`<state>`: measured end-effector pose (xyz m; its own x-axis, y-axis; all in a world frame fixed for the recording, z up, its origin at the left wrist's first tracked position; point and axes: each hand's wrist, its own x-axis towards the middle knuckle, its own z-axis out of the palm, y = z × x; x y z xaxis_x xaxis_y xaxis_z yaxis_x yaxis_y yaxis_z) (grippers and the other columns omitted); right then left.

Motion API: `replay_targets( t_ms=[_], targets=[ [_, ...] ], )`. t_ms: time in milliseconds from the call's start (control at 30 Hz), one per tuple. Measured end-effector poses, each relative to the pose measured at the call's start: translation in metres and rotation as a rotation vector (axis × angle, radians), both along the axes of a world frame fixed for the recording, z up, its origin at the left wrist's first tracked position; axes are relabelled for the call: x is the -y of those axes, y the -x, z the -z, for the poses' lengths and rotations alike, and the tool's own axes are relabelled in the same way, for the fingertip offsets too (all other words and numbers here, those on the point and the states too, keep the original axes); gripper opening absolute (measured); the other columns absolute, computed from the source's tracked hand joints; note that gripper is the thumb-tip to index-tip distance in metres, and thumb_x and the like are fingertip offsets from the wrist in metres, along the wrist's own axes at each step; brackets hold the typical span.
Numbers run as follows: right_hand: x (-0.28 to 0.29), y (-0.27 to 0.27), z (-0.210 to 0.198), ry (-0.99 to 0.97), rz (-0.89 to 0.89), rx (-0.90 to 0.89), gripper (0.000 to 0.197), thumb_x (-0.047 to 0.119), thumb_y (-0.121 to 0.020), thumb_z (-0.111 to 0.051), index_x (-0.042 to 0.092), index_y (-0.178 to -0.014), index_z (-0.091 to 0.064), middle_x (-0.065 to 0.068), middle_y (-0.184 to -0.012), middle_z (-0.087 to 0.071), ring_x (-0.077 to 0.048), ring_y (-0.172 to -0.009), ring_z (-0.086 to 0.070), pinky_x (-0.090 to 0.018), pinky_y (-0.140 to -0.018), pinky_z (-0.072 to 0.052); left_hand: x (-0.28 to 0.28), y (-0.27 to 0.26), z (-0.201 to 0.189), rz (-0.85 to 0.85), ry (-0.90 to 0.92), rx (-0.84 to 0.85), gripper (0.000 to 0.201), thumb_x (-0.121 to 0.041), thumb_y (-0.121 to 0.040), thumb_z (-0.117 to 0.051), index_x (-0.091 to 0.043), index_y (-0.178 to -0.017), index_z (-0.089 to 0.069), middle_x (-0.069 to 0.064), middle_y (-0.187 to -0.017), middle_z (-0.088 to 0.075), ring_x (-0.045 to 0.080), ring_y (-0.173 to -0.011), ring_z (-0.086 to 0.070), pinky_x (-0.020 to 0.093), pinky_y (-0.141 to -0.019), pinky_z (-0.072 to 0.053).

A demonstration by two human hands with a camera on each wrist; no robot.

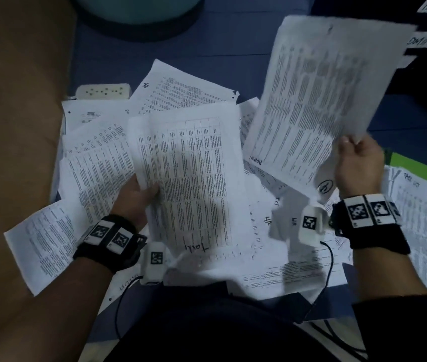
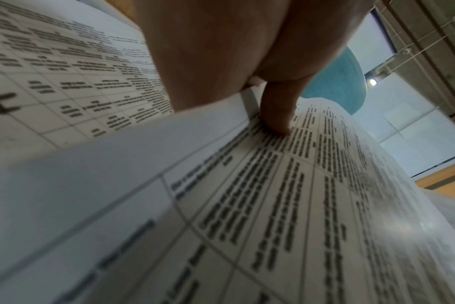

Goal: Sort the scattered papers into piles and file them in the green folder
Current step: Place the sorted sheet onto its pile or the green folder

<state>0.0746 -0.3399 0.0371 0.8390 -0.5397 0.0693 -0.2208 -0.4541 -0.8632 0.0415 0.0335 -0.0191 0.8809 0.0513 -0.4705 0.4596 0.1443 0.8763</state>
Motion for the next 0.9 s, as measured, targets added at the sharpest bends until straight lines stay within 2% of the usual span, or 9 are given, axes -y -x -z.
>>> replay_targets(
  t_ms=[133,267,333,433,533,667,733,833,900],
  targets=[
    [-0.011,0.001,-0.003,-0.143,-0.015,0.001,0.017,0.026,-0.089,-0.050,0.022,-0.073,-0.055,0.005,-0.064,-0.048,-0.009,-0.059,-0.044,-0.023,-0.057,-0.034,0.007,-0.007,-0.012,-0.048,0.173,0.009,0.028,-0.001,-0.094,-0.043,-0.016,-0.107,-0.064,0.004,-0.101,-0.073,0.025,-0.096,-0.069,0.037,-0.071,-0.058],
    [-0.042,0.010,0.018,-0.171,-0.080,-0.153,0.016,0.018,-0.097,-0.049,0.016,-0.108,-0.061,0.002,-0.077,-0.059,-0.004,-0.064,-0.051,-0.015,-0.050,-0.038,0.007,-0.009,-0.029,-0.106,0.410,0.057,0.035,-0.003,-0.088,-0.044,-0.019,-0.103,-0.071,0.005,-0.102,-0.073,0.024,-0.094,-0.070,0.040,-0.071,-0.058],
    [-0.052,0.015,0.034,-0.147,-0.079,-0.234,0.024,0.020,-0.098,-0.047,0.009,-0.113,-0.062,-0.007,-0.090,-0.062,-0.018,-0.076,-0.055,-0.019,-0.052,-0.036,0.003,-0.009,-0.039,-0.076,0.480,0.106,0.035,-0.012,-0.078,-0.063,-0.020,-0.112,-0.070,0.006,-0.111,-0.070,0.026,-0.104,-0.066,0.046,-0.082,-0.056],
    [-0.064,0.021,0.049,-0.086,-0.146,-0.290,0.022,0.021,-0.096,-0.047,0.007,-0.101,-0.063,-0.011,-0.084,-0.060,-0.023,-0.077,-0.054,-0.024,-0.053,-0.033,-0.001,-0.010,-0.048,0.027,0.522,0.085,0.075,-0.022,-0.067,-0.082,-0.008,-0.133,-0.050,0.013,-0.127,-0.059,0.032,-0.119,-0.055,0.053,-0.096,-0.047],
    [-0.079,0.029,0.051,-0.134,-0.268,-0.315,0.014,0.019,-0.093,-0.049,0.015,-0.091,-0.062,-0.007,-0.070,-0.060,-0.022,-0.061,-0.053,-0.029,-0.054,-0.037,0.005,-0.012,-0.047,0.046,0.296,0.097,0.038,-0.001,-0.086,-0.053,-0.008,-0.123,-0.056,0.011,-0.112,-0.069,0.029,-0.103,-0.066,0.042,-0.080,-0.056],
    [-0.093,0.039,0.045,-0.367,-0.504,-0.406,0.015,0.020,-0.090,-0.057,0.015,-0.096,-0.069,-0.009,-0.088,-0.074,-0.030,-0.083,-0.070,-0.047,-0.075,-0.056,0.008,-0.009,-0.022,-0.047,-0.055,0.036,0.027,0.001,-0.093,-0.050,-0.014,-0.115,-0.057,0.017,-0.115,-0.064,0.039,-0.107,-0.061,0.048,-0.087,-0.053],
    [-0.099,0.044,0.040,-0.427,-0.588,-0.434,0.014,0.017,-0.092,-0.056,0.018,-0.092,-0.070,-0.004,-0.087,-0.074,-0.025,-0.083,-0.070,-0.043,-0.074,-0.058,0.005,-0.002,-0.007,-0.053,-0.128,-0.015,0.026,-0.003,-0.092,-0.055,-0.020,-0.111,-0.054,0.010,-0.115,-0.064,0.031,-0.106,-0.062,0.047,-0.092,-0.051],
    [-0.109,0.049,0.035,-0.455,-0.687,-0.483,0.023,0.017,-0.096,-0.052,0.025,-0.079,-0.066,0.007,-0.073,-0.070,-0.008,-0.066,-0.064,-0.024,-0.061,-0.051,-0.001,0.010,0.011,-0.050,-0.223,-0.113,0.046,-0.015,-0.082,-0.070,-0.013,-0.123,-0.050,0.009,-0.119,-0.063,0.030,-0.109,-0.061,0.052,-0.096,-0.047],
    [-0.112,0.042,0.040,-0.326,-0.722,-0.509,0.023,0.027,-0.098,-0.049,0.022,-0.081,-0.063,0.006,-0.071,-0.065,-0.009,-0.062,-0.058,-0.023,-0.059,-0.044,-0.007,0.016,0.014,-0.053,-0.297,-0.141,0.035,-0.009,-0.084,-0.067,-0.009,-0.117,-0.055,0.009,-0.112,-0.065,0.030,-0.104,-0.063,0.053,-0.096,-0.047]
  ],
)
